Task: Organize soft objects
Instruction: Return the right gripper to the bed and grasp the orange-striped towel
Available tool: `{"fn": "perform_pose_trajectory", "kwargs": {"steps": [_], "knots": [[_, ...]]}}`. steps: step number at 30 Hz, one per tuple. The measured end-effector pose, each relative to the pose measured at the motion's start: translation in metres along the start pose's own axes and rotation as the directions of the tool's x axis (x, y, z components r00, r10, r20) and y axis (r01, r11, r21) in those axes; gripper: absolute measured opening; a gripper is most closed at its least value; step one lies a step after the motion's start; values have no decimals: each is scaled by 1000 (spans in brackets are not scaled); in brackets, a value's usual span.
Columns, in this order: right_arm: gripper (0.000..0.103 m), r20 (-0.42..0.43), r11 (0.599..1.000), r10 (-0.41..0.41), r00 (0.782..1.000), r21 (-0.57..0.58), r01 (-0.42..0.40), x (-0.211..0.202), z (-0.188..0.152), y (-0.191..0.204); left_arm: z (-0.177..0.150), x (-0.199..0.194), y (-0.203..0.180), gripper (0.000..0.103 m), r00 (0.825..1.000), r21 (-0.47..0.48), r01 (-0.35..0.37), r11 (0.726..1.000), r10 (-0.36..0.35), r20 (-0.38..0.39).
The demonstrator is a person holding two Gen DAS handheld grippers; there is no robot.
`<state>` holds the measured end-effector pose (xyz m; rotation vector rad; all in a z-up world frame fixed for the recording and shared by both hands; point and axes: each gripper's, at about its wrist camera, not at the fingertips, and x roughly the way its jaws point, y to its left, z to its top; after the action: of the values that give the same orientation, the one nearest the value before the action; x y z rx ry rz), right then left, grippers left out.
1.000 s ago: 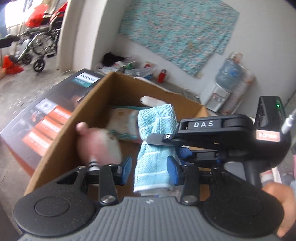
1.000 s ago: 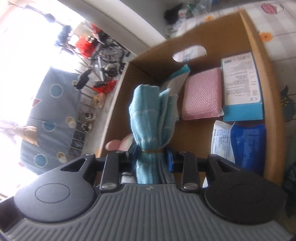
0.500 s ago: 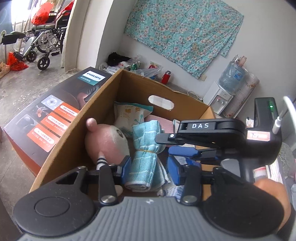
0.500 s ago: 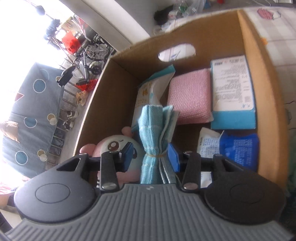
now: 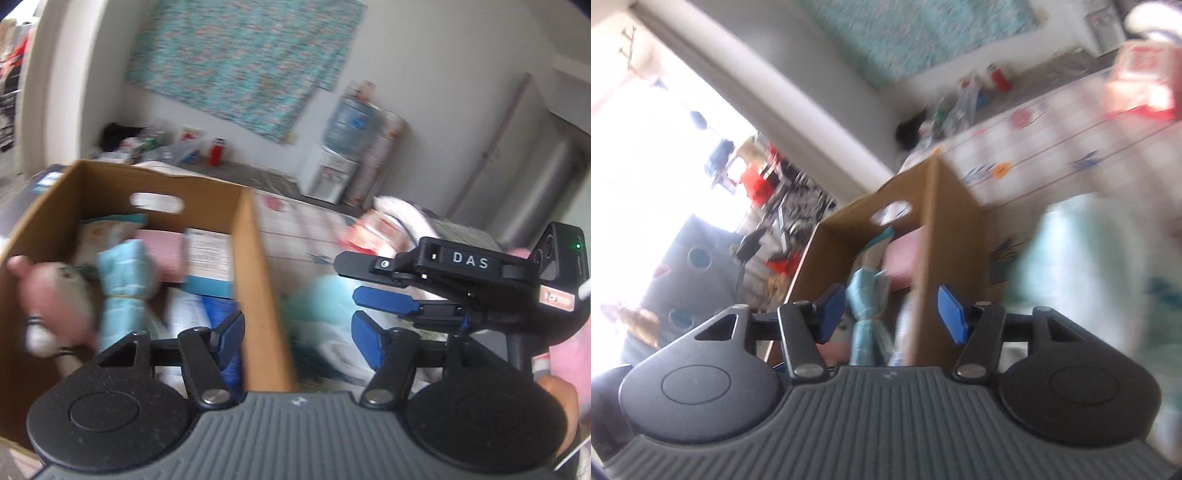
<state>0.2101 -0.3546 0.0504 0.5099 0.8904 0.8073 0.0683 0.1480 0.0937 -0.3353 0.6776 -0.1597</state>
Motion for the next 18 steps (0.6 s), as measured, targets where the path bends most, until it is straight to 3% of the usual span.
{"fn": "perform_pose_trajectory", "kwargs": {"steps": [3,7,13,18], "knots": [[62,83,996,-86,993,19,84,-57,0,-38,-10,15,-36,65,995,60,89,994,-86,-43],[64,162,972,-236,958,58,230,-122,-13,-89,-33,36,-81,65,976,124,195,973,-180,-121],[64,154,925,-358,921,189,328,-179,-56,-160,-77,64,-126,65,937,165,302,939,-261,-232],[64,126,894,-389,912,288,342,-186,-92,-194,-109,83,-146,63,904,179,354,918,-287,-316]]}}
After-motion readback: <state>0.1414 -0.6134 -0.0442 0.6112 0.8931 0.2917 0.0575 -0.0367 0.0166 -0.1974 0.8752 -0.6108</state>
